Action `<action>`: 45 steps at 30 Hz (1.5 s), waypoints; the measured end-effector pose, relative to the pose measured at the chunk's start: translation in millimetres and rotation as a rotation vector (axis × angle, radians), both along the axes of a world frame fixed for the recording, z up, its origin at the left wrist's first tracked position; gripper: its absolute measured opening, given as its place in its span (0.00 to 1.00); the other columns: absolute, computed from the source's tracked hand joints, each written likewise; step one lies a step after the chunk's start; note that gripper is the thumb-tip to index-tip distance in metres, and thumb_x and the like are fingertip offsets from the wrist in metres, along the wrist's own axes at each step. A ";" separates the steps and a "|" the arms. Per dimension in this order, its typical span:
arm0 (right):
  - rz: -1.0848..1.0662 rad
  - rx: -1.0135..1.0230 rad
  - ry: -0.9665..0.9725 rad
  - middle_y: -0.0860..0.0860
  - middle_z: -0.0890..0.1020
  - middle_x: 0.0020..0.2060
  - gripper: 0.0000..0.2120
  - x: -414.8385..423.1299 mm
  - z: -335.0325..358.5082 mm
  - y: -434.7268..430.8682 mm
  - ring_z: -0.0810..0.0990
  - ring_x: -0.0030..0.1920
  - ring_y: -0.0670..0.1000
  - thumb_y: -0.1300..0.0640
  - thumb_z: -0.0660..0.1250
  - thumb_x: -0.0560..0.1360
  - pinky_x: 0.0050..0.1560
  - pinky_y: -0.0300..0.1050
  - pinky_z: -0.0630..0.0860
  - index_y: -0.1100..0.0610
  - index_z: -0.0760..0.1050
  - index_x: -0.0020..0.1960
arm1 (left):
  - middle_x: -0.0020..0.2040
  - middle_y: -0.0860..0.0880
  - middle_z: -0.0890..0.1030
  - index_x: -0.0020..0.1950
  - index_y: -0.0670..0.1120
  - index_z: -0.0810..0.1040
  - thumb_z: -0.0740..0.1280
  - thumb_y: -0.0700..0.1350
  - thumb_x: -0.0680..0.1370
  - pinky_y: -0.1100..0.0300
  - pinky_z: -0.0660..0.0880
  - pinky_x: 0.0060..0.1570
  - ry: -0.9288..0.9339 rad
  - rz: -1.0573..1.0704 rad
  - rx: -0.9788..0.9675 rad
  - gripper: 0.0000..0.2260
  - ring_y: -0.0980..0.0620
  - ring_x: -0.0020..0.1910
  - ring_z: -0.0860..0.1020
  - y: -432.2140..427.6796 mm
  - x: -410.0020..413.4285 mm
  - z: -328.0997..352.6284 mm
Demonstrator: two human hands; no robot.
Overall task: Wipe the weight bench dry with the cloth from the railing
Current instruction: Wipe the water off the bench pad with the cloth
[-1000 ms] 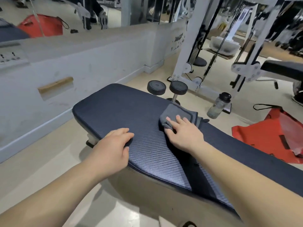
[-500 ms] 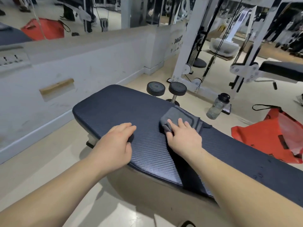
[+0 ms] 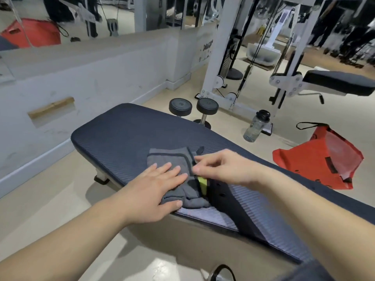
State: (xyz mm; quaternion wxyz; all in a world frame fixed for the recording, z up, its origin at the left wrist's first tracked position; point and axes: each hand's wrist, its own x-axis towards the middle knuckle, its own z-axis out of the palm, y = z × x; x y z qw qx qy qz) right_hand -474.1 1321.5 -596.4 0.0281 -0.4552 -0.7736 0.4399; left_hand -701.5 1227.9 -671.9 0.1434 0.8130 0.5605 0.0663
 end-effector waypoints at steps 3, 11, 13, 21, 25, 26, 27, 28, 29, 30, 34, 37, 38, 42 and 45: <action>-0.343 0.342 -0.064 0.45 0.86 0.50 0.09 42.6 -6.8 24.3 0.82 0.52 0.47 0.48 0.66 0.82 0.58 0.43 0.78 0.49 0.83 0.54 | 0.83 0.60 0.48 0.83 0.60 0.50 0.43 0.74 0.75 0.53 0.43 0.81 0.087 0.070 -0.043 0.38 0.60 0.82 0.44 7.6 2.3 -2.2; -0.282 0.238 -0.370 0.47 0.87 0.50 0.12 95.6 -37.1 57.0 0.84 0.54 0.53 0.48 0.63 0.79 0.61 0.54 0.80 0.49 0.84 0.53 | 0.85 0.47 0.50 0.82 0.61 0.42 0.43 0.64 0.82 0.42 0.51 0.79 0.319 0.427 -0.084 0.29 0.42 0.83 0.51 25.7 60.8 2.4; -0.288 0.193 -0.305 0.47 0.85 0.58 0.14 103.6 -36.9 63.9 0.82 0.62 0.52 0.57 0.63 0.81 0.67 0.47 0.75 0.49 0.84 0.61 | 0.85 0.45 0.49 0.80 0.64 0.37 0.35 0.67 0.77 0.42 0.53 0.79 0.399 0.342 -0.097 0.31 0.40 0.82 0.51 10.8 75.7 7.3; -0.476 0.139 -0.018 0.52 0.83 0.63 0.20 118.3 -40.6 77.0 0.78 0.67 0.54 0.66 0.60 0.79 0.68 0.43 0.70 0.55 0.80 0.67 | 0.84 0.44 0.50 0.80 0.68 0.46 0.43 0.69 0.79 0.38 0.49 0.78 0.362 0.509 -0.209 0.28 0.35 0.81 0.51 125.6 79.0 5.8; -0.512 0.206 0.005 0.54 0.84 0.55 0.14 128.6 -36.7 77.1 0.81 0.60 0.56 0.59 0.61 0.81 0.65 0.48 0.76 0.54 0.83 0.61 | 0.85 0.45 0.46 0.81 0.66 0.49 0.44 0.67 0.80 0.36 0.46 0.78 0.240 0.489 -0.212 0.28 0.35 0.82 0.46 154.3 143.1 8.8; -0.516 0.232 -0.003 0.55 0.85 0.53 0.12 131.0 -36.9 78.3 0.82 0.57 0.57 0.57 0.62 0.81 0.63 0.50 0.77 0.54 0.83 0.58 | 0.85 0.45 0.47 0.81 0.66 0.50 0.45 0.67 0.80 0.36 0.46 0.78 0.246 0.409 -0.197 0.28 0.36 0.82 0.47 148.8 162.0 9.2; -0.522 0.258 -0.012 0.56 0.86 0.51 0.11 133.2 -37.6 79.4 0.83 0.55 0.58 0.55 0.63 0.81 0.61 0.51 0.78 0.55 0.84 0.55 | 0.85 0.46 0.48 0.80 0.67 0.50 0.45 0.67 0.80 0.37 0.47 0.78 0.263 0.304 -0.172 0.28 0.36 0.82 0.47 138.9 178.2 8.7; -0.529 0.280 -0.019 0.56 0.87 0.50 0.11 134.9 -38.7 80.0 0.83 0.54 0.58 0.53 0.64 0.81 0.60 0.52 0.79 0.55 0.84 0.53 | 0.85 0.46 0.48 0.80 0.67 0.50 0.45 0.67 0.80 0.38 0.48 0.79 0.278 0.202 -0.145 0.27 0.37 0.82 0.48 128.7 187.6 6.1; -0.539 0.296 -0.022 0.56 0.87 0.49 0.12 136.0 -39.6 79.9 0.83 0.54 0.59 0.50 0.65 0.80 0.59 0.53 0.79 0.56 0.84 0.53 | 0.85 0.48 0.49 0.80 0.69 0.50 0.46 0.67 0.80 0.40 0.48 0.79 0.283 0.125 -0.119 0.27 0.39 0.82 0.49 123.4 188.7 4.9; -0.550 0.301 -0.025 0.56 0.87 0.49 0.13 136.9 -40.4 79.5 0.83 0.54 0.58 0.49 0.65 0.80 0.59 0.54 0.79 0.56 0.84 0.53 | 0.85 0.49 0.50 0.79 0.70 0.50 0.47 0.67 0.80 0.42 0.50 0.80 0.267 0.086 -0.102 0.26 0.41 0.82 0.50 125.2 182.3 6.3; -0.523 0.266 -0.031 0.55 0.87 0.47 0.13 135.8 -37.7 73.2 0.84 0.51 0.56 0.48 0.66 0.81 0.61 0.54 0.80 0.55 0.83 0.56 | 0.84 0.53 0.54 0.78 0.70 0.55 0.50 0.67 0.81 0.44 0.56 0.79 0.214 0.258 -0.177 0.25 0.44 0.82 0.52 157.3 142.5 13.9; -0.501 0.269 -0.032 0.54 0.87 0.45 0.12 134.6 -35.7 70.9 0.85 0.49 0.55 0.49 0.65 0.81 0.58 0.53 0.80 0.54 0.84 0.54 | 0.84 0.51 0.56 0.79 0.68 0.55 0.49 0.68 0.80 0.44 0.60 0.76 0.248 0.306 -0.135 0.26 0.42 0.80 0.55 144.6 158.4 10.7; -0.504 0.272 -0.029 0.54 0.87 0.45 0.12 134.2 -35.6 70.6 0.84 0.49 0.56 0.49 0.66 0.81 0.58 0.52 0.80 0.54 0.84 0.53 | 0.84 0.50 0.56 0.79 0.67 0.55 0.48 0.67 0.80 0.44 0.59 0.76 0.255 0.285 -0.111 0.27 0.41 0.79 0.56 128.4 168.8 9.3; -0.493 0.237 -0.021 0.54 0.87 0.43 0.11 126.2 -37.1 69.2 0.85 0.48 0.56 0.49 0.68 0.80 0.55 0.50 0.80 0.56 0.84 0.51 | 0.84 0.52 0.54 0.80 0.67 0.52 0.47 0.67 0.80 0.48 0.55 0.78 0.214 0.060 -0.002 0.27 0.44 0.80 0.55 27.4 176.6 10.6; -0.449 0.214 -0.033 0.51 0.87 0.42 0.11 118.2 -37.7 65.7 0.85 0.48 0.54 0.48 0.68 0.80 0.55 0.48 0.80 0.55 0.83 0.51 | 0.84 0.57 0.53 0.79 0.69 0.54 0.47 0.67 0.80 0.52 0.53 0.80 0.177 0.004 -0.016 0.27 0.53 0.82 0.53 7.4 132.4 10.0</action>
